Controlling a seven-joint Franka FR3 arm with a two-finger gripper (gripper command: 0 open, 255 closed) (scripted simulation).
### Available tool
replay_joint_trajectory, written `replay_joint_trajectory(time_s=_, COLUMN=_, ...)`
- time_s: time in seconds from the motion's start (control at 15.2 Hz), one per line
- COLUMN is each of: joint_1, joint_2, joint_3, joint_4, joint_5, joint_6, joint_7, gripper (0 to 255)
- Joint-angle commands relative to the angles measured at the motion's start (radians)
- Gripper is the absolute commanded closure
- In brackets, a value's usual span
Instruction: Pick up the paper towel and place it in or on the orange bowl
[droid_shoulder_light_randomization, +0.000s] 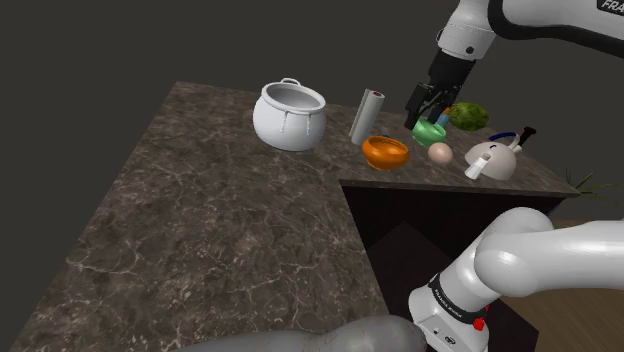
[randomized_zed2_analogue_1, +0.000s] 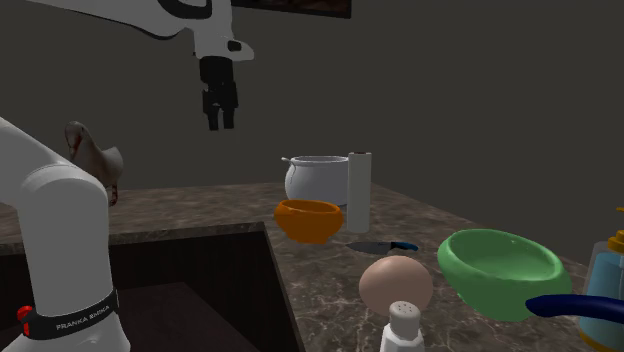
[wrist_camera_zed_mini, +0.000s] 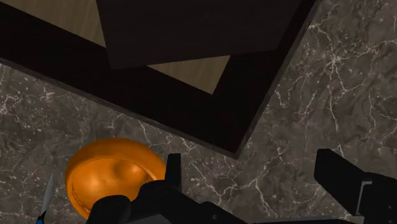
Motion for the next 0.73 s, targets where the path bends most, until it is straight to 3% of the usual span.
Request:
replay_joint_trajectory(time_s=0.0, joint_1=0.0, joint_2=0.0, joint_3=0.0, joint_4=0.0, joint_5=0.0, joint_6=0.0, joint_7=0.0, gripper=0)
replay_joint_trajectory(time_s=0.66, joint_1=-0.049, joint_2=0.354, joint_3=-0.119, joint_4=0.227, joint_5=-0.055, joint_6=0.099, joint_7=-0.109, gripper=0)
